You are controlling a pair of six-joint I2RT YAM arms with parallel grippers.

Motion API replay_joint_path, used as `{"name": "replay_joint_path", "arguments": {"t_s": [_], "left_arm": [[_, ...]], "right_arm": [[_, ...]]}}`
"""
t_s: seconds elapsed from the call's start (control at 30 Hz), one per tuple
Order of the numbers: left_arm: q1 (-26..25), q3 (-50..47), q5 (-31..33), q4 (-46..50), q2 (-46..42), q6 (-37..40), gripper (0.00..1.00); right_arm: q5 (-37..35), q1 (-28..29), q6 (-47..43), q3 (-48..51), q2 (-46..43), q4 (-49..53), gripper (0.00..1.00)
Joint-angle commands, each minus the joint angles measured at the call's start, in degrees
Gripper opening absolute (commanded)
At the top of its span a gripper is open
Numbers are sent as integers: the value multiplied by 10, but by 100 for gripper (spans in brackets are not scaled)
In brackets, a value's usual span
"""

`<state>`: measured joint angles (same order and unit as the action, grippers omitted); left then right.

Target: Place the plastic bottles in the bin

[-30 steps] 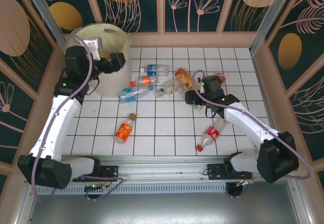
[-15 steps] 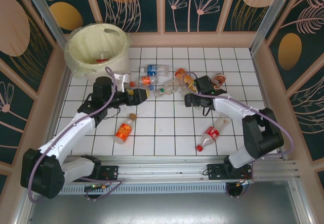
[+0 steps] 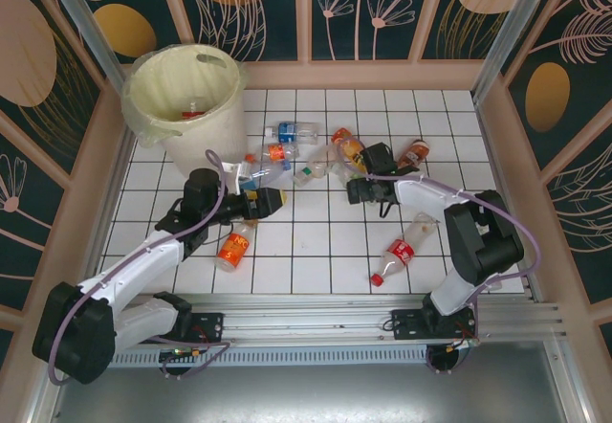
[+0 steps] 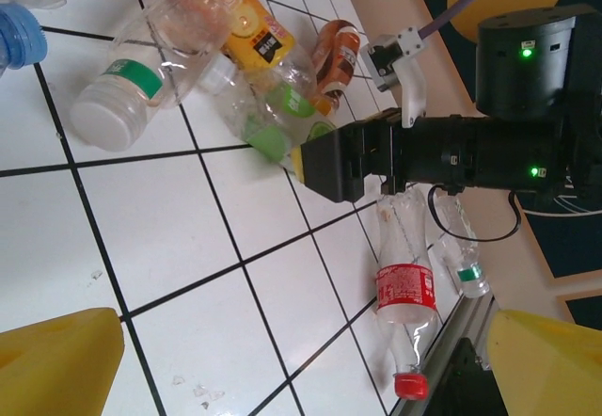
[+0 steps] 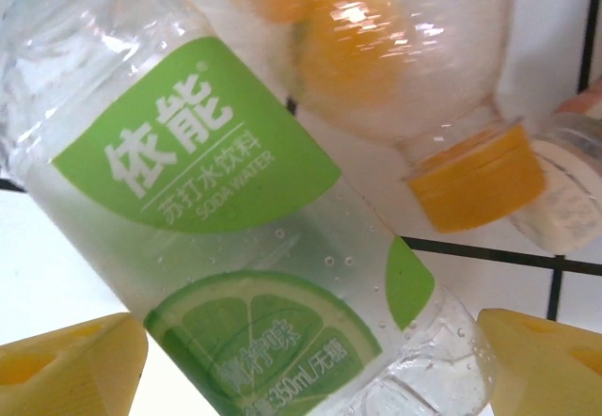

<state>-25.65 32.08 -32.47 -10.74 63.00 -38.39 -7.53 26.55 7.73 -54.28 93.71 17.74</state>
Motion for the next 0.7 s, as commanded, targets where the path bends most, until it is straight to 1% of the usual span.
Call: {"name": "replay_joint_path", "arguments": {"t_s": [0.0, 0.1, 0.27, 0.5, 0.67], "left_arm": [[-6, -10, 4, -38, -12, -8, 99], [-8, -13, 6, -40, -9, -5, 99], [-12, -15, 5, -48, 2, -6, 99], [-15, -24, 12, -53, 5, -9, 99], [-16, -37, 11, -72, 5, -19, 99]], "right_arm": [[-12, 35, -4, 5, -2, -9, 91], [-26, 58, 4, 15, -4, -12, 91], [-18, 61, -2, 4, 10, -22, 89], [-13, 61, -15, -26, 51, -23, 83], [-13, 62, -19, -32, 61, -25, 78]]}}
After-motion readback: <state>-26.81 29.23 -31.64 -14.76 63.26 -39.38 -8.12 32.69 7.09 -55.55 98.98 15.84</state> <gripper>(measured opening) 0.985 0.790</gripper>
